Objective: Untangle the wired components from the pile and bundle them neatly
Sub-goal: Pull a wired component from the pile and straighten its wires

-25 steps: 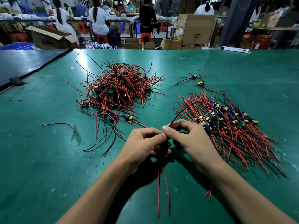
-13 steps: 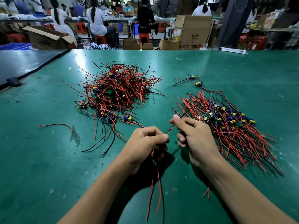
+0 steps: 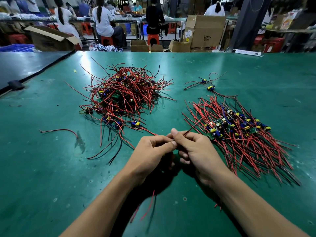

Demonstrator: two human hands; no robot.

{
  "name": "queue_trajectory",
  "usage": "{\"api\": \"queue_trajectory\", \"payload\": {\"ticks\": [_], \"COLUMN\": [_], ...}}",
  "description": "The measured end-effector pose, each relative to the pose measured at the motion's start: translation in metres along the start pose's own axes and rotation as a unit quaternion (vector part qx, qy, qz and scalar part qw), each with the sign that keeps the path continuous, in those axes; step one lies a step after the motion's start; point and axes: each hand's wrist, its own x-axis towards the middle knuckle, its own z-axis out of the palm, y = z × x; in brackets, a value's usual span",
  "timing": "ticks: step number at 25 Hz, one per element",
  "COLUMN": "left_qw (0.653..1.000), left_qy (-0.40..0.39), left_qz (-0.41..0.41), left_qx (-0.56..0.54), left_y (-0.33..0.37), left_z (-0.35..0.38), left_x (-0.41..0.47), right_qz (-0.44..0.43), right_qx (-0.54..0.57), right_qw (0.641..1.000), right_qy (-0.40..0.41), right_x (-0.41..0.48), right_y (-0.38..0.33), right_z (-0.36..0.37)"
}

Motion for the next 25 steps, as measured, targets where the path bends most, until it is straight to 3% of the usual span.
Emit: {"api": "queue_trajectory", "payload": {"ticks": [6,9,12,14,19,22,25], "left_qw": [1.0,0.999,0.999,0.999,0.998,0.998,0.998], "left_qy": [-0.016,-0.024,-0.033,-0.039,-0.062,-0.06,-0.013], "left_qz": [-0.015,-0.022,-0.023,-0.017,-0.015,-0.028,-0.051], "left_qx": [-0.016,-0.013,-0.005,-0.001,0.01,0.003,-0.042], "left_y": [0.003,0.004,0.004,0.005,0.006,0.007,0.01], "left_z": [-0.001,-0.002,-0.002,-0.002,-0.006,-0.007,-0.007], "left_x": [0.003,0.003,0.004,0.004,0.002,0.002,0.001], "right_qz": [-0.063,-0.095,-0.091,-0.035,0.161,0.192,0.159], "right_qx": [-0.148,-0.171,-0.115,-0.019,0.195,0.21,0.144], "right_qw": [0.986,0.976,0.98,0.99,0.967,0.958,0.977], "right_qy": [0.048,0.098,0.138,0.137,0.025,-0.016,-0.013], "right_x": [0.007,0.012,0.015,0.015,0.013,0.011,0.012], "right_y": [-0.008,-0.013,-0.015,-0.017,-0.038,-0.041,-0.034], "right_z": [-0.013,-0.024,-0.025,-0.021,-0.032,-0.036,-0.03]}}
